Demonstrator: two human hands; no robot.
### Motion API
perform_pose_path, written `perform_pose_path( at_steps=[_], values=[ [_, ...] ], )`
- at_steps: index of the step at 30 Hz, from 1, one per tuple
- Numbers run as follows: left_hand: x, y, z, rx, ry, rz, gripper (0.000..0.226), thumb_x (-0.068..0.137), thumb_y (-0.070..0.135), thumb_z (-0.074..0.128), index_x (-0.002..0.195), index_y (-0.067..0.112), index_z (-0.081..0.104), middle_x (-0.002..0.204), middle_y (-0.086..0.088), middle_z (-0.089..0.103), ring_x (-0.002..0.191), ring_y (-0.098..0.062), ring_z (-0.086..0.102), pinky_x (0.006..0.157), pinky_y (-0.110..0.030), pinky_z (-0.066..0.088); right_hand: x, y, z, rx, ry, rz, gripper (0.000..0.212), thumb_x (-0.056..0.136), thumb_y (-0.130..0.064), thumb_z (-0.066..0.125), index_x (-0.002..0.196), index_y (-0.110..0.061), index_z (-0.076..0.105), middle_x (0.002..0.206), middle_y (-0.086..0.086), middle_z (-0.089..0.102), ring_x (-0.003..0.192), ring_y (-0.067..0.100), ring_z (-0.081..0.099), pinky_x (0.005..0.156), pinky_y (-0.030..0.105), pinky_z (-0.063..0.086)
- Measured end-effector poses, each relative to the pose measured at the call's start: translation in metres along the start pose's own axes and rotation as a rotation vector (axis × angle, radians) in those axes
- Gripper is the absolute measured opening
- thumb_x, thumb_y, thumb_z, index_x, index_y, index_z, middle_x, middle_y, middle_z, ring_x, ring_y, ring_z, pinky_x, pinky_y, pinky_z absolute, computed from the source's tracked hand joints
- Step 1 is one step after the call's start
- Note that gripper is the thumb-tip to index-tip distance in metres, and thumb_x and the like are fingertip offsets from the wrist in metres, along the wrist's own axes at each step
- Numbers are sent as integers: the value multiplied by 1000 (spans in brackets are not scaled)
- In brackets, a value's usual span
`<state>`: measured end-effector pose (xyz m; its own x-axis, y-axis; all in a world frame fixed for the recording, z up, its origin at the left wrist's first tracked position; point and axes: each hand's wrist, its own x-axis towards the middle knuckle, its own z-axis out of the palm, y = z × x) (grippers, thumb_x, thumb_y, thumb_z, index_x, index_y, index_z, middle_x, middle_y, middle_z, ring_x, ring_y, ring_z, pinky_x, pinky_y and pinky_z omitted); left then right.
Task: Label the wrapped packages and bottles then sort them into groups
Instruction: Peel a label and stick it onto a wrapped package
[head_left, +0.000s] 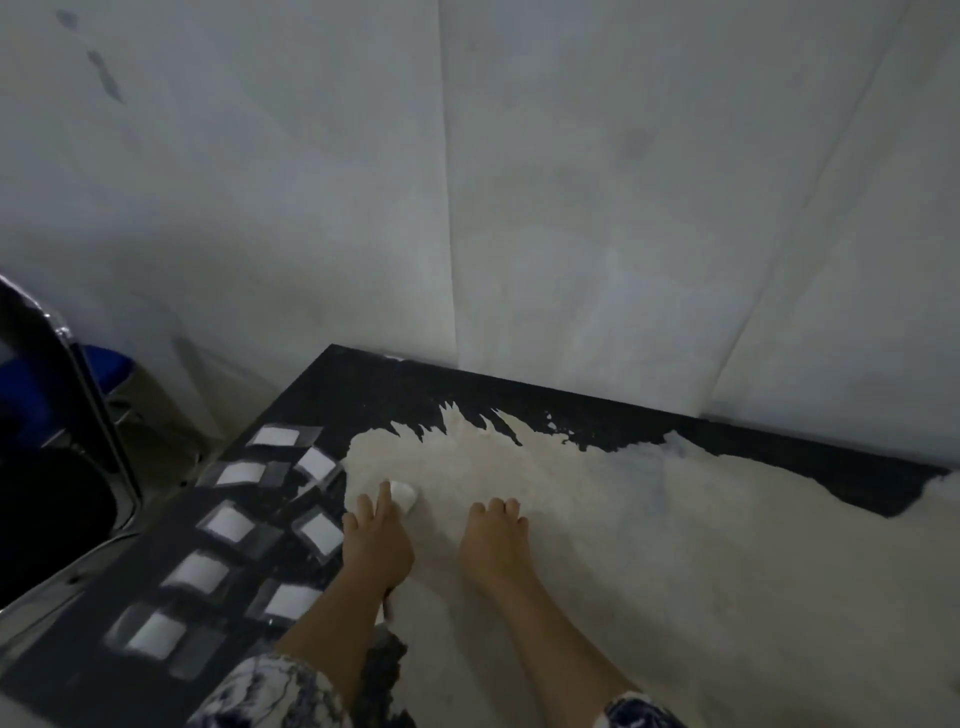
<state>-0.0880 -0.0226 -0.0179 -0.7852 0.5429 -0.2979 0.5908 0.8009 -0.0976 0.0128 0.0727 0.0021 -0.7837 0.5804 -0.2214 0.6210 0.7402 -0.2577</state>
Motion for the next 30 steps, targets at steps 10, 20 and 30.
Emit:
perform_pose_path(
  at_steps=[10, 20, 30],
  values=[
    [46, -15, -29, -363, 239, 280, 45, 98, 29, 40, 140, 13, 41, 143, -3, 42, 132, -25, 32, 107, -34, 27, 32, -33, 2, 263, 98, 183, 30, 94, -18, 43, 123, -10, 50, 127, 9, 50, 121, 27, 40, 97, 35, 36],
    [39, 5, -67, -1627, -142, 67, 23, 81, -8, 57, 91, 8, 71, 84, -12, 69, 80, -22, 63, 70, -28, 51, 40, -42, -15, 1294, 314, 450, 31, 91, -36, 55, 112, -12, 54, 107, 4, 60, 89, 14, 57, 67, 20, 46],
    [38, 17, -68, -1512, -229, 162, 56, 83, -6, 53, 132, 21, 52, 101, 0, 56, 92, -20, 54, 82, -34, 45, 31, -18, -30, 1170, 233, 487, 21, 82, -28, 67, 87, -11, 57, 77, -1, 57, 62, 9, 49, 49, 16, 34]
  ],
)
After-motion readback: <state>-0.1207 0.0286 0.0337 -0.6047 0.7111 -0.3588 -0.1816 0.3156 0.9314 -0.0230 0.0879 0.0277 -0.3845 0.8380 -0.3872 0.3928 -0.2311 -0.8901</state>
